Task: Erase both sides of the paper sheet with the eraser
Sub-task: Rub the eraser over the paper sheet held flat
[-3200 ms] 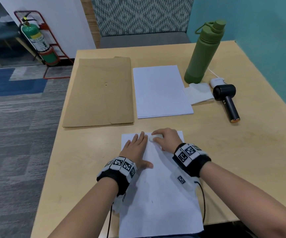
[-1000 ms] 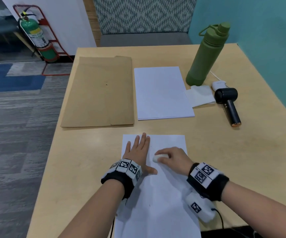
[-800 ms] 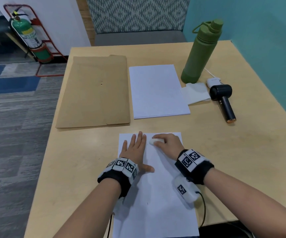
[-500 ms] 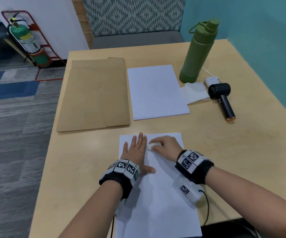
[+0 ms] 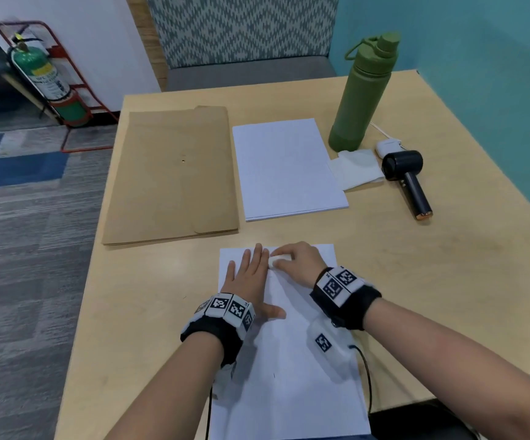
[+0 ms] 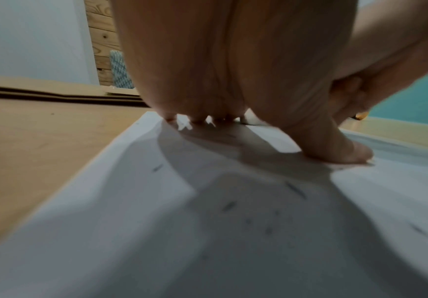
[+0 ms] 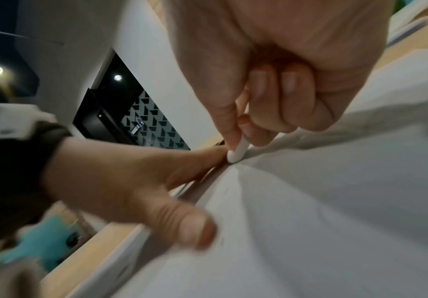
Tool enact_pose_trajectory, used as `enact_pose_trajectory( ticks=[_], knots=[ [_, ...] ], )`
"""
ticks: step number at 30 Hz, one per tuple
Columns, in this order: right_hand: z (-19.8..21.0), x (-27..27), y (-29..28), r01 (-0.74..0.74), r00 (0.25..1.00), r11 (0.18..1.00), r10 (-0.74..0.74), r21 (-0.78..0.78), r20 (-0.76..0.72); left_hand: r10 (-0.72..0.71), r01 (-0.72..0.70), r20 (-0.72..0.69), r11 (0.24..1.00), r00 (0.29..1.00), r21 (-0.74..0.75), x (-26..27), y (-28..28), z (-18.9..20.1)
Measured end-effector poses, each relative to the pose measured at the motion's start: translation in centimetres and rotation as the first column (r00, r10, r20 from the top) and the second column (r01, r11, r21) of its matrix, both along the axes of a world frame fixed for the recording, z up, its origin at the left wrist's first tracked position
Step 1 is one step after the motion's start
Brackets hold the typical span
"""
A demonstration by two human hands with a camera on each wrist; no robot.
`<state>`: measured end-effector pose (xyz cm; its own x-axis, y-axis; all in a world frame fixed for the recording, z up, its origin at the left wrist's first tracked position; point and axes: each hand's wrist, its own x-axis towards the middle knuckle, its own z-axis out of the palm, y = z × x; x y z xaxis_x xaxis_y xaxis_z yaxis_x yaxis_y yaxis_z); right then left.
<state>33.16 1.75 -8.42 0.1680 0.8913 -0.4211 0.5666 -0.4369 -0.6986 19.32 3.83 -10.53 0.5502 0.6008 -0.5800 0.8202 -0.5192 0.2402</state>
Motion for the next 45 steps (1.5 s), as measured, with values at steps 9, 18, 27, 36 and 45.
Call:
enact_pose_trajectory(
  ticks=[9,18,27,36,45],
  knots=[
    [-0.2,2.5,-1.4,0.002,1.000,1.000,-0.003,-0.024,-0.024,-0.009,0.011,0.027,0.998,1.000,-0.054,0.2,0.2,0.0],
    [-1.3,0.6,-5.2,-0.036,0.998,0.998,0.033,-0.051,-0.051,0.106,-0.105,0.051,0.994,0.993,-0.013,0.9,-0.5,-0.5],
    [-2.0,0.8,-3.5,0.107,0.994,0.993,-0.106,0.054,-0.014,0.108,-0.108,0.016,0.994,0.994,-0.030,1.3,-0.5,-0.1],
    [-1.9,2.5,-2.3,0.142,0.986,0.985,-0.149,0.095,0.079,0.107,-0.107,-0.005,0.993,0.994,-0.047,1.4,-0.4,0.2],
    [-1.7,2.2,-2.9,0.023,0.996,0.998,-0.028,0.053,0.086,0.108,-0.108,0.000,0.993,0.994,-0.056,1.4,-0.3,0.1]
  ],
)
